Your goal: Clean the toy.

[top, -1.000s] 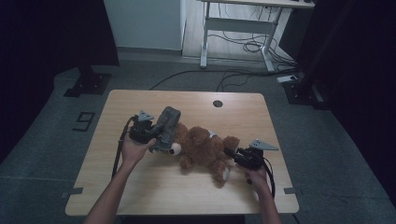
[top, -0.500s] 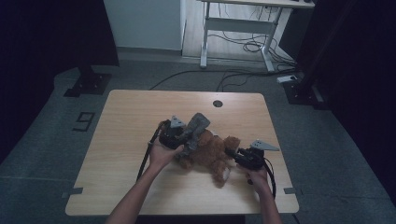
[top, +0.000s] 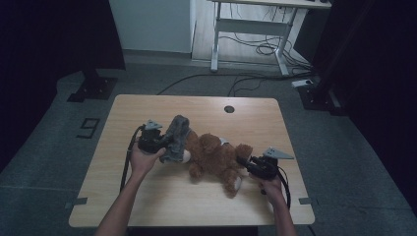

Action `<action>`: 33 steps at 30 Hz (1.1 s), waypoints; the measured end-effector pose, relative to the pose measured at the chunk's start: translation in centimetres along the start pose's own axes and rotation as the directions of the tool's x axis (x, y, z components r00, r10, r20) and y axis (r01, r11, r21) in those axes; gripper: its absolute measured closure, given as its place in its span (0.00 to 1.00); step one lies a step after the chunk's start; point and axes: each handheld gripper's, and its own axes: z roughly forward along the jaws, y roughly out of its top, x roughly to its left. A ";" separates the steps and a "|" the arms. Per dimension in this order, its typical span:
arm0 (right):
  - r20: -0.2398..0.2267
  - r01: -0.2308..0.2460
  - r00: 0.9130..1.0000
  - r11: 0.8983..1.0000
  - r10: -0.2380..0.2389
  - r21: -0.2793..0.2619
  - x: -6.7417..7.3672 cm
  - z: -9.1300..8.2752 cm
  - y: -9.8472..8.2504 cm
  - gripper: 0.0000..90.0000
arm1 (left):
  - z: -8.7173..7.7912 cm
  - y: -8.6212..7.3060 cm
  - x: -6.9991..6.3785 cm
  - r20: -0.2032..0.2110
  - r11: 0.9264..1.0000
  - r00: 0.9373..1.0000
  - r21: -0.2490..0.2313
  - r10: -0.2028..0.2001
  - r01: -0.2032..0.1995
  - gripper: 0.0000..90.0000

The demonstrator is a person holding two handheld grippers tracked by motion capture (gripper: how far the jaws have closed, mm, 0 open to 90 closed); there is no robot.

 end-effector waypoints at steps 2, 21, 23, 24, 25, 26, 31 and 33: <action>0.000 -0.001 1.000 1.000 0.001 0.001 0.0 0.0 0.0 0.72 | 0.3 -0.6 0.6 -0.013 1.000 1.000 0.008 -0.010 0.010 0.87; 0.002 -0.007 1.000 1.000 0.007 -0.002 -0.3 0.3 -0.4 0.72 | 1.3 -5.2 3.2 -0.032 0.991 0.996 0.101 -0.080 0.083 0.87; 0.004 -0.008 1.000 1.000 0.008 -0.001 -0.4 0.2 -0.4 0.72 | -0.3 -4.1 3.0 -0.017 0.996 0.997 0.049 -0.078 0.079 0.87; 0.006 -0.010 1.000 1.000 0.010 -0.002 -0.4 0.2 -0.5 0.72 | -1.1 -3.5 2.7 -0.001 0.997 0.997 0.028 -0.075 0.075 0.87; 0.006 -0.014 1.000 1.000 0.014 -0.002 -0.5 0.2 -0.5 0.72 | -1.6 -3.0 2.4 0.015 0.997 0.997 0.009 -0.073 0.073 0.87; 0.005 -0.016 1.000 1.000 0.016 -0.003 -0.5 0.2 -0.5 0.72 | -2.3 -2.4 1.9 0.037 0.998 0.997 -0.015 -0.064 0.065 0.87; -0.005 -0.008 1.000 1.000 0.008 -0.009 -0.3 0.3 -0.4 0.72 | -4.0 0.8 -1.7 0.108 0.996 0.994 -0.082 0.031 -0.022 0.86; -0.006 -0.001 1.000 1.000 0.001 -0.009 -0.2 0.3 -0.4 0.72 | -3.7 1.8 -3.0 0.120 0.995 0.991 -0.086 0.060 -0.049 0.86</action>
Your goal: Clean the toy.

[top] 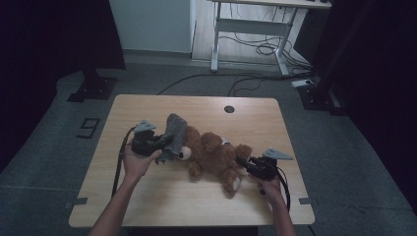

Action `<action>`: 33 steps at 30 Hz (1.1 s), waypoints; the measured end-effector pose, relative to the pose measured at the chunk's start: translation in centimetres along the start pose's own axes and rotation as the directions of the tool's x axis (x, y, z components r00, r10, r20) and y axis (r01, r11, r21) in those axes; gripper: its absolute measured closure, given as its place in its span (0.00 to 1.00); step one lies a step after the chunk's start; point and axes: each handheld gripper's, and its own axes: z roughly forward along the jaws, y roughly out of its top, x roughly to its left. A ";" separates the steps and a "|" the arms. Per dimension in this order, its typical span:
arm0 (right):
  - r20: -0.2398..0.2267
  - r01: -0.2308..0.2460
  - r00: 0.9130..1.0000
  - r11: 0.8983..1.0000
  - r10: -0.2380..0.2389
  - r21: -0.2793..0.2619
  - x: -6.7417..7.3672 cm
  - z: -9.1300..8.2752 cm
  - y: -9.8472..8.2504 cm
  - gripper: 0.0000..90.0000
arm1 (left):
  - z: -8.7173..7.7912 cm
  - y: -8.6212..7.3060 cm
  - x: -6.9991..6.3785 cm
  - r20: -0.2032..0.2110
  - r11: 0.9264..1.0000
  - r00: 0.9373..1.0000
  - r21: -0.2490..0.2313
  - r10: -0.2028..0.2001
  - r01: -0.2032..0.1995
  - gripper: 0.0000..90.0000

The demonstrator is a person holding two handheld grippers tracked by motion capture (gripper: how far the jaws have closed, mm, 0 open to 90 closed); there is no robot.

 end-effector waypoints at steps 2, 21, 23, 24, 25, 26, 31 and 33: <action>0.000 0.004 1.000 1.000 -0.004 0.001 0.0 0.0 0.0 0.72 | 1.0 1.0 -1.1 0.014 1.000 1.000 0.011 0.025 -0.025 0.86; 0.052 0.012 0.999 1.000 -0.013 0.008 0.0 0.0 0.4 0.72 | 6.9 1.4 4.3 -0.003 0.984 0.996 0.159 -0.086 0.086 0.86; 0.087 0.011 0.996 1.000 -0.011 0.007 -0.1 0.2 0.5 0.72 | 6.5 0.9 4.2 0.007 0.984 0.997 0.161 -0.082 0.080 0.87; 0.097 0.006 0.995 1.000 -0.007 0.008 -0.2 0.2 0.6 0.72 | 6.3 0.6 4.0 0.009 0.984 0.997 0.160 -0.080 0.077 0.87; 0.110 0.001 0.994 1.000 -0.002 0.010 -0.3 0.3 0.7 0.72 | 6.0 0.3 3.7 0.010 0.985 0.998 0.157 -0.069 0.067 0.87; 0.122 -0.008 0.993 1.000 0.006 0.012 -0.4 0.5 0.8 0.72 | 5.8 0.1 3.4 0.007 0.986 0.998 0.154 -0.065 0.063 0.87; 0.167 -0.031 0.986 0.999 0.027 0.021 -1.0 1.4 1.4 0.72 | 4.9 -1.1 2.4 0.004 0.989 0.999 0.138 -0.046 0.045 0.87; 0.178 -0.032 0.984 0.999 0.026 0.030 -1.2 1.8 1.8 0.72 | 4.7 -1.4 2.3 0.009 0.990 0.999 0.135 -0.052 0.050 0.87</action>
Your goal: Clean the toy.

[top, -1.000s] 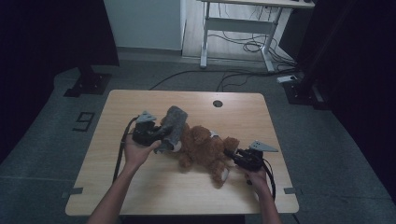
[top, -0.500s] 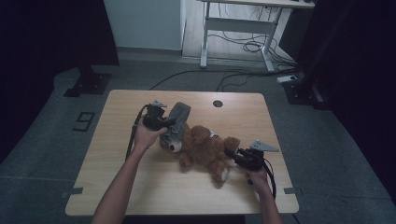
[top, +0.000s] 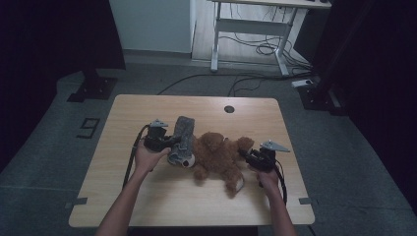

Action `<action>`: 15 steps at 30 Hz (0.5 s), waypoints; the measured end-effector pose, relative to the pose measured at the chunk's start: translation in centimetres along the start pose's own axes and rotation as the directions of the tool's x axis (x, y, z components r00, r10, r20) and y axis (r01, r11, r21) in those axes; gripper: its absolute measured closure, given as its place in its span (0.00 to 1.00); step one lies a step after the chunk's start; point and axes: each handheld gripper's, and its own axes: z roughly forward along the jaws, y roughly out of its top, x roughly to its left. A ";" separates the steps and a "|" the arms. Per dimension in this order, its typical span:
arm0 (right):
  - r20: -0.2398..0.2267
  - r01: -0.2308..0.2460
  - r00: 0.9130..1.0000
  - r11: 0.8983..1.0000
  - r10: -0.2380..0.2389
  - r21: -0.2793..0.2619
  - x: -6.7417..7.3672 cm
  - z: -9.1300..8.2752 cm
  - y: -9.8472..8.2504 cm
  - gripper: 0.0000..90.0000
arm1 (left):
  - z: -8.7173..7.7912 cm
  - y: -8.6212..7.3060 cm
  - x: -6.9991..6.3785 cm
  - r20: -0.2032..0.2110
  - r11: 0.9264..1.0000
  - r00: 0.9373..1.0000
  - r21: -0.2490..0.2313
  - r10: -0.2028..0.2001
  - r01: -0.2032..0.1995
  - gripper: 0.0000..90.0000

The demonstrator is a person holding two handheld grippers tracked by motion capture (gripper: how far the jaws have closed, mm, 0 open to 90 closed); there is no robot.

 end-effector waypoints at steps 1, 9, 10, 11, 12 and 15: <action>0.005 0.003 1.000 1.000 -0.003 0.007 -0.1 0.2 0.3 0.72 | -0.1 -0.2 0.0 0.002 1.000 1.000 -0.001 0.001 -0.001 0.87; 0.003 -0.001 1.000 1.000 0.001 0.027 -0.7 1.2 1.1 0.73 | -0.5 -1.1 -1.1 -0.007 0.999 1.000 -0.011 0.031 -0.031 0.88; 0.000 -0.004 1.000 1.000 0.004 0.026 -0.7 1.2 1.1 0.73 | -0.6 -1.1 -1.2 -0.007 1.000 1.000 -0.011 0.029 -0.029 0.87; -0.003 -0.006 1.000 1.000 0.006 0.025 -0.7 1.1 1.0 0.73 | -0.7 -1.0 -1.3 -0.006 0.999 1.000 -0.012 0.030 -0.031 0.87; -0.006 -0.005 1.000 1.000 0.006 0.021 -0.7 1.0 1.0 0.73 | -1.0 -0.8 -1.4 -0.011 0.999 0.999 -0.017 0.036 -0.036 0.87; -0.021 -0.004 1.000 1.000 0.004 0.008 -0.7 0.6 0.7 0.73 | -1.3 0.0 -2.1 -0.039 0.997 0.996 -0.023 0.076 -0.077 0.87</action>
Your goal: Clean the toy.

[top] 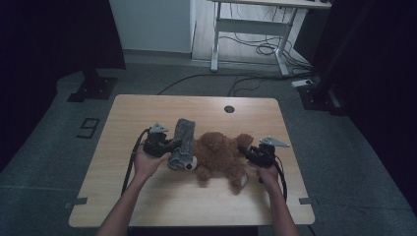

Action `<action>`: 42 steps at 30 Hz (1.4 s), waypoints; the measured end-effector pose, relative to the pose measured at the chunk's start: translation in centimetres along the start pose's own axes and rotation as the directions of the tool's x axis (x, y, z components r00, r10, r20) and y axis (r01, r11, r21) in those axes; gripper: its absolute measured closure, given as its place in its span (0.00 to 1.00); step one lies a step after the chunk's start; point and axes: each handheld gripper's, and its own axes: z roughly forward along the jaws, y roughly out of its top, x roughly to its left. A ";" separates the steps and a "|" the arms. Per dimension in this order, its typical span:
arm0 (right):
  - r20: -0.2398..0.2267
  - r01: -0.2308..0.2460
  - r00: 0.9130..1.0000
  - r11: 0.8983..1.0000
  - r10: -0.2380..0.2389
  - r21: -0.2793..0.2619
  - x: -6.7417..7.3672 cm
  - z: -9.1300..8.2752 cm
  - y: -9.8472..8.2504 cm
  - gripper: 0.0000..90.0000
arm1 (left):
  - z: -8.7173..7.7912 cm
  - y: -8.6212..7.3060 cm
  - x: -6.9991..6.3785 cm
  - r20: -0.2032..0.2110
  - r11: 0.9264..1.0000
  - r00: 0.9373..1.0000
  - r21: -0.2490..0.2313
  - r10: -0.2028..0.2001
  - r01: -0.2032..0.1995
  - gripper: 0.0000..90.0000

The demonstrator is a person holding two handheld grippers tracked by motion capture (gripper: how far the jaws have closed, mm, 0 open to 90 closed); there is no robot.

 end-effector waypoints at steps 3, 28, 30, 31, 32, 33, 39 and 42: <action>-0.024 -0.011 1.000 1.000 0.011 -0.021 -0.2 -0.4 -0.6 0.73 | 0.1 1.6 -0.6 0.013 1.000 1.000 0.007 0.026 -0.026 0.87; -0.042 0.015 0.999 0.998 -0.017 -0.058 0.1 -1.3 -1.3 0.72 | 6.4 3.1 -1.2 0.088 0.994 0.996 0.102 -0.033 0.024 0.87; -0.047 0.006 0.999 0.998 -0.008 -0.060 0.2 -1.4 -1.3 0.71 | 5.9 2.3 -0.9 0.103 0.996 0.993 0.083 -0.050 0.041 0.87; -0.048 0.005 0.999 0.998 -0.007 -0.058 0.3 -1.4 -1.3 0.71 | 5.7 2.0 -1.0 0.103 0.996 0.994 0.080 -0.044 0.036 0.87; -0.049 0.005 0.999 0.998 -0.008 -0.056 0.4 -1.4 -1.3 0.71 | 5.5 1.8 -1.1 0.101 0.997 0.994 0.074 -0.040 0.032 0.87; -0.049 0.007 0.999 0.999 -0.009 -0.053 0.4 -1.4 -1.3 0.71 | 5.2 1.7 -1.3 0.096 0.997 0.995 0.071 -0.030 0.024 0.87; -0.056 0.011 0.998 0.999 -0.014 -0.036 0.8 -1.6 -1.3 0.71 | 3.5 0.8 -1.4 0.091 0.999 0.996 0.050 -0.021 0.017 0.87; -0.053 0.019 0.998 0.999 -0.021 -0.034 1.0 -1.7 -1.3 0.71 | 2.6 0.6 -1.5 0.064 1.000 0.998 0.027 -0.002 0.000 0.87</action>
